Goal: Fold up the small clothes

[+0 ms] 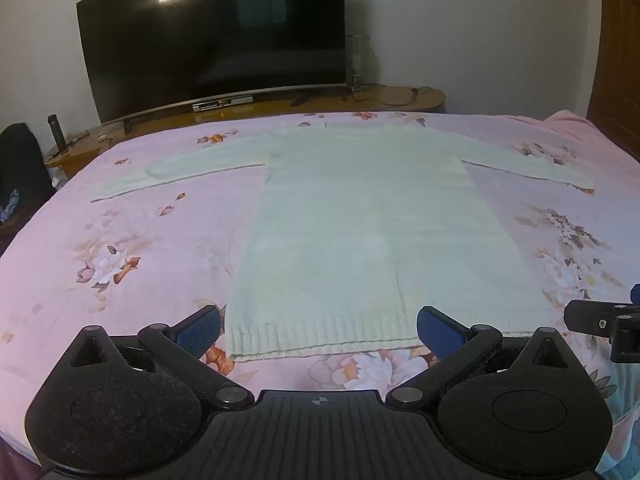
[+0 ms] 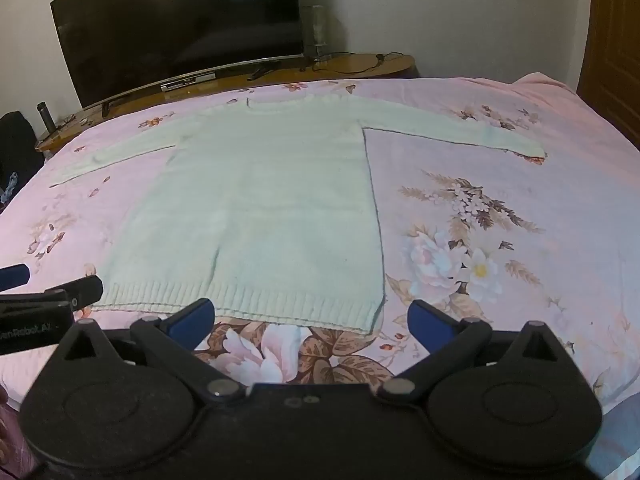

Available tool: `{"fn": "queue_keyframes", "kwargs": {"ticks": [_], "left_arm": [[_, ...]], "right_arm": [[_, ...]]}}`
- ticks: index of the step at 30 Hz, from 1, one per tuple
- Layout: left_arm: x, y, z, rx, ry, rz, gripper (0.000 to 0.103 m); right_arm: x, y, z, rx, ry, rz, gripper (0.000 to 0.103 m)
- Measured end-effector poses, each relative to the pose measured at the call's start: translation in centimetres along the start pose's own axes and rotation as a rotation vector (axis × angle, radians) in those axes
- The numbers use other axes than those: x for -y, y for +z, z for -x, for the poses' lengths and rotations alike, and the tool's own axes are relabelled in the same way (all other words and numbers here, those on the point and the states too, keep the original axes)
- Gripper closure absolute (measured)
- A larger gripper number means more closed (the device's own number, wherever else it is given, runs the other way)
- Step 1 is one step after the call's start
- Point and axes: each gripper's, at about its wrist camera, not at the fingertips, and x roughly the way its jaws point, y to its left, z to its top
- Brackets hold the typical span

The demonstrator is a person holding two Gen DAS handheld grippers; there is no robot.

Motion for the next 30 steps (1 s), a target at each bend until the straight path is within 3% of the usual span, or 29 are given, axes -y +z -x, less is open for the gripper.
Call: {"fn": "queue_keyframes", "kwargs": {"ticks": [30], "left_arm": [[-0.15, -0.14, 0.28, 0.002, -0.001, 0.016, 0.0]], "right_arm": [[-0.2, -0.18, -0.08, 0.002, 0.008, 0.009, 0.0]]}}
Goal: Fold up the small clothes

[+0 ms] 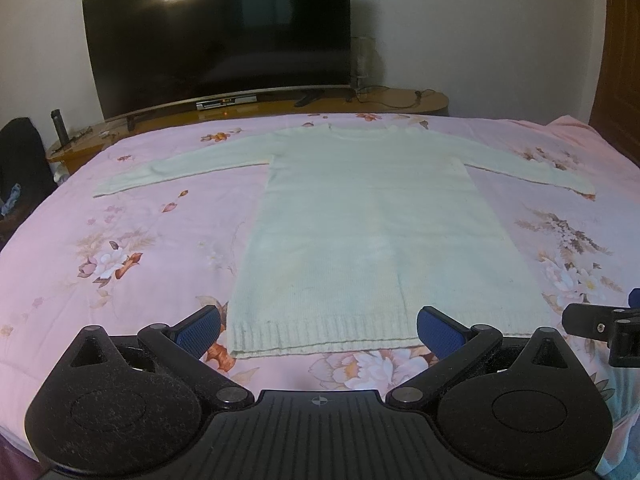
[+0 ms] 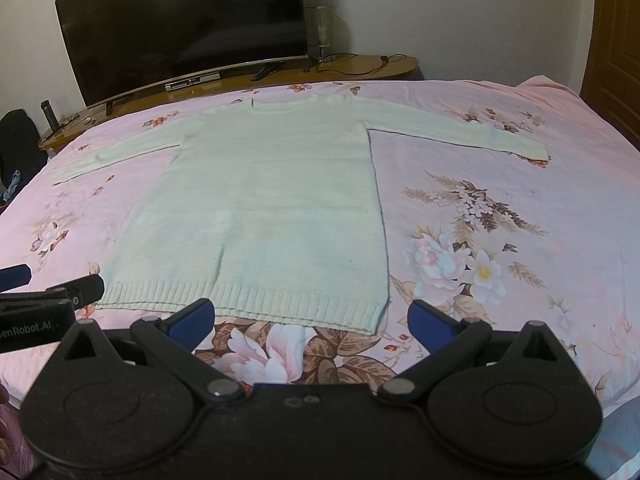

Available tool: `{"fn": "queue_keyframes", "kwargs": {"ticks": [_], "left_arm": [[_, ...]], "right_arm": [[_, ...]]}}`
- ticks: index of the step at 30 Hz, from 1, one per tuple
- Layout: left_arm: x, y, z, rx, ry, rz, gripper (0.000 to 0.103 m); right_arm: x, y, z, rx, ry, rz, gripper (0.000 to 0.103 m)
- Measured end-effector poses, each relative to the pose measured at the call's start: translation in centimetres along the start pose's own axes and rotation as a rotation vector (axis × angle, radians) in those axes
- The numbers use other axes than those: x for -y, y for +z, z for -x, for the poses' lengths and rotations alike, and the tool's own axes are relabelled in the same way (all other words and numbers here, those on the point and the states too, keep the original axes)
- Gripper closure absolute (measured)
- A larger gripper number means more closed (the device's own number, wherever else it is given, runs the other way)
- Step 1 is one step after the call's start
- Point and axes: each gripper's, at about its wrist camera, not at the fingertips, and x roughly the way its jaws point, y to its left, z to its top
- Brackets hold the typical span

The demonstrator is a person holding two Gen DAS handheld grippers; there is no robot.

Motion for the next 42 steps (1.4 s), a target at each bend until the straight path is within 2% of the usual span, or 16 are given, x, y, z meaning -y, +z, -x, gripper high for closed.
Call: {"fn": "queue_keyframes", "kwargs": {"ticks": [42], "left_arm": [[0.24, 0.01, -0.08, 0.0, 0.003, -0.01, 0.0]], "right_arm": [[0.22, -0.09, 0.27, 0.006, 0.005, -0.004, 0.0]]}}
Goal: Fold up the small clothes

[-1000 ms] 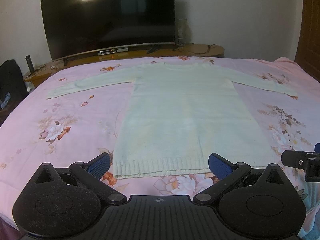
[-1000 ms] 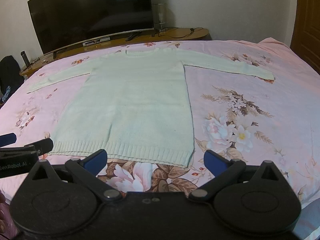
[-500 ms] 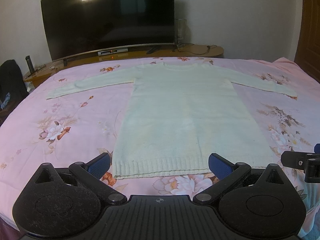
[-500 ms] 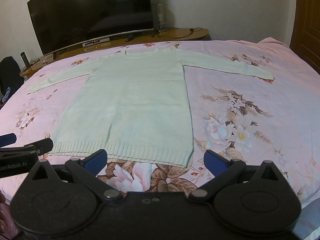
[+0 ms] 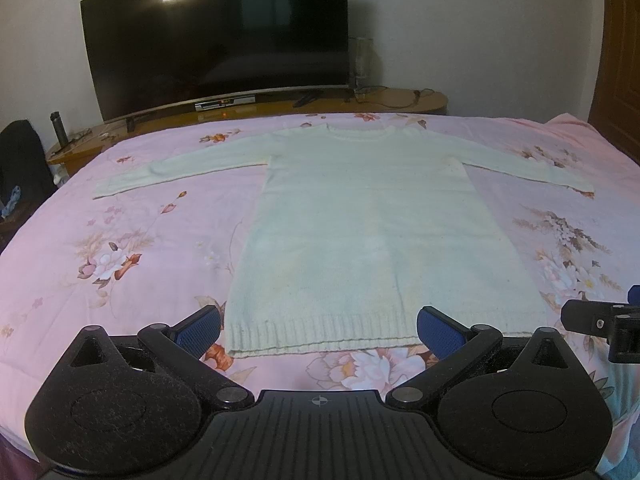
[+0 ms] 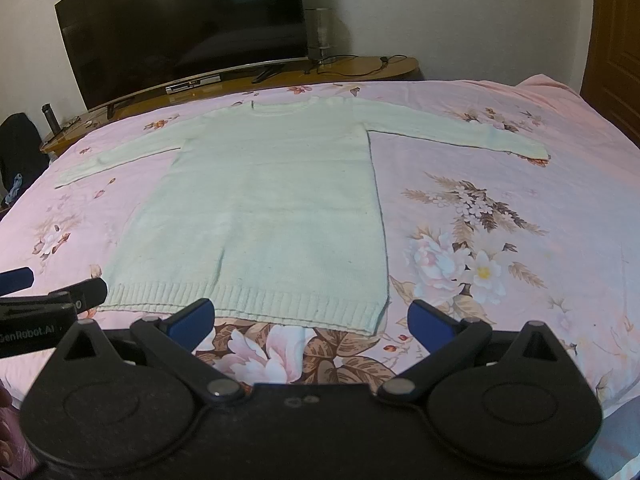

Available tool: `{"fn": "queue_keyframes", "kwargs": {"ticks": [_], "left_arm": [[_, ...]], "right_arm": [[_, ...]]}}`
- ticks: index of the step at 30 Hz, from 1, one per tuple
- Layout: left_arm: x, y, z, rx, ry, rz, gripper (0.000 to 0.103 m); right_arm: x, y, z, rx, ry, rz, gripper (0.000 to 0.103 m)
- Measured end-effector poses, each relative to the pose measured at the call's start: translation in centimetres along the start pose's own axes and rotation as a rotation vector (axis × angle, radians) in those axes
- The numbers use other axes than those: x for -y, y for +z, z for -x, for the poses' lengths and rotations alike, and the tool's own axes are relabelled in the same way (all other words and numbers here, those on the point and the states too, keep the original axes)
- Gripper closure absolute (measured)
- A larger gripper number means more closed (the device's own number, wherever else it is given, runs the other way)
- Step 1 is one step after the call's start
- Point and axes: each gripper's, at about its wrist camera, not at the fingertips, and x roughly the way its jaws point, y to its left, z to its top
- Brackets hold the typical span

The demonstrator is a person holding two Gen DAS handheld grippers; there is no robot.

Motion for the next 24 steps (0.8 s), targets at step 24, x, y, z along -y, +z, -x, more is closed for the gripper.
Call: {"fn": "queue_keyframes", "kwargs": {"ticks": [24], "left_arm": [[-1.8, 10.1, -9.5, 0.057, -0.184, 0.087, 0.0]], "right_arm": [[12.5, 7.6, -6.6, 0.075, 0.153, -0.388, 0.002]]}}
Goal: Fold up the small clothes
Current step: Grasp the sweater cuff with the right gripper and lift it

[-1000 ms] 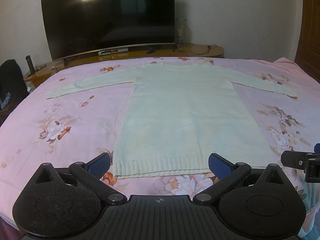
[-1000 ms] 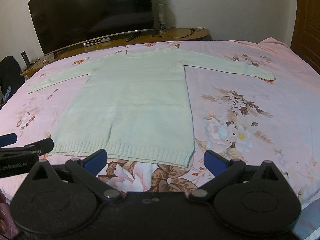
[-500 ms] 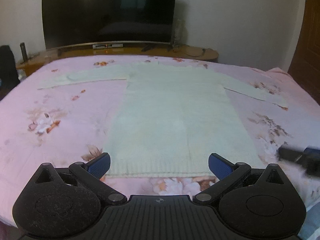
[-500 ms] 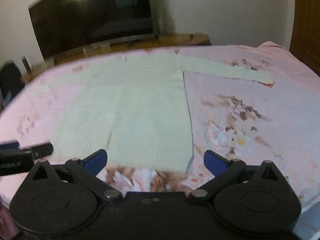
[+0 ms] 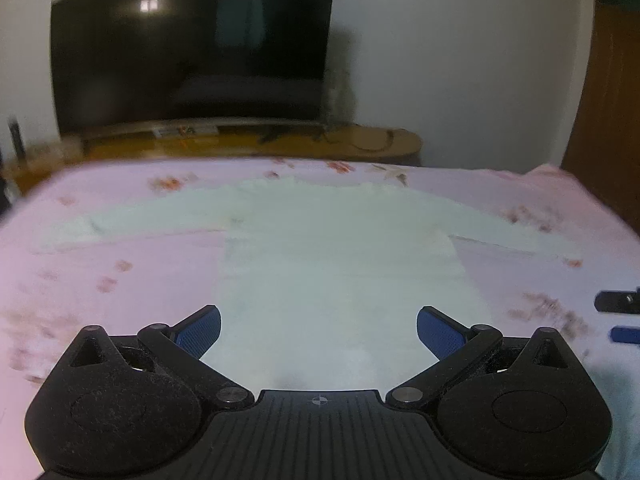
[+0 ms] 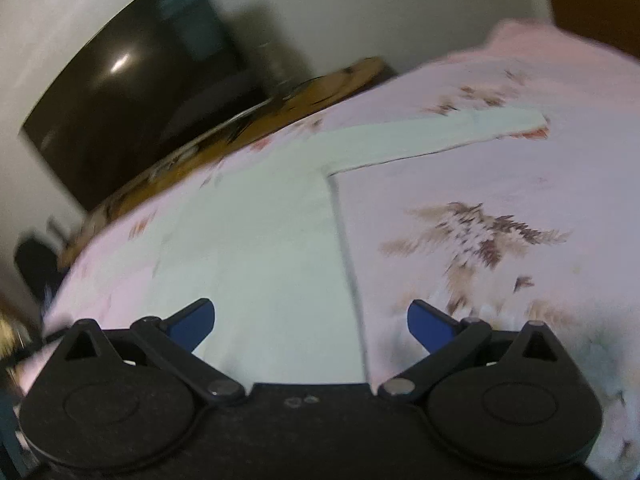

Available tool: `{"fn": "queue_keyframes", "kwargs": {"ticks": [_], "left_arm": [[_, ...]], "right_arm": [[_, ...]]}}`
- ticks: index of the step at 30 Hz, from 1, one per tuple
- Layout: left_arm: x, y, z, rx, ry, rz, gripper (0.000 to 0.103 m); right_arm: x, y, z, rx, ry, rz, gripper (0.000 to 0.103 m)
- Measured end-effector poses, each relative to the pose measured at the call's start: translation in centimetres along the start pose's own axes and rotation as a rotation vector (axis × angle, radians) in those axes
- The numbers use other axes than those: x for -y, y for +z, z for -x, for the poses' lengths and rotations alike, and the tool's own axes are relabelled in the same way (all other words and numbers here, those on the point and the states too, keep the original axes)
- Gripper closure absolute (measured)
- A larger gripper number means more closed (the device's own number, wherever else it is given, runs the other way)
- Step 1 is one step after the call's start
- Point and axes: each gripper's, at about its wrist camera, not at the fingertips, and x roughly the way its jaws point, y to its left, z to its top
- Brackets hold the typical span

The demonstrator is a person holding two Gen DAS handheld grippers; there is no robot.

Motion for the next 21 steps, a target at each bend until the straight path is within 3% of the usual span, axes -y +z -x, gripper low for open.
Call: {"fn": "queue_keyframes", "kwargs": {"ticks": [3, 5, 6, 7, 8, 12, 17, 21], "left_arm": [[-1.4, 1.4, -4.5, -0.116, -0.054, 0.113, 0.0], [-1.8, 2.1, -6.5, -0.071, -0.005, 0.089, 0.0], [-1.9, 2.4, -7.3, -0.048, 0.039, 0.06, 0.0], [-2.2, 2.7, -8.2, -0.026, 0.091, 0.034, 0.0], [-2.6, 3.2, -9.3, -0.005, 0.127, 0.012, 0.0], [-6.9, 5.8, -13.7, -0.023, 0.164, 0.086, 0.0], [-11.2, 7.0, -18.5, -0.067, 0.24, 0.181, 0.0], [-13.0, 6.8, -20.1, -0.068, 0.249, 0.221, 0.0]], "right_arm": [[3.9, 3.2, -2.1, 0.033, 0.006, -0.142, 0.003], [6.7, 5.7, -3.6, 0.104, -0.03, -0.206, 0.007], [7.8, 6.6, -4.4, 0.131, -0.042, -0.23, 0.015], [9.4, 7.9, -5.5, 0.159, -0.052, -0.265, 0.039], [10.8, 8.9, -6.5, 0.174, -0.067, -0.302, 0.048], [17.8, 12.0, -10.8, 0.261, -0.098, -0.509, 0.042], [25.4, 12.7, -14.8, 0.333, -0.125, -0.771, 0.041], [27.6, 12.6, -16.7, 0.372, -0.098, -0.8, 0.044]]}}
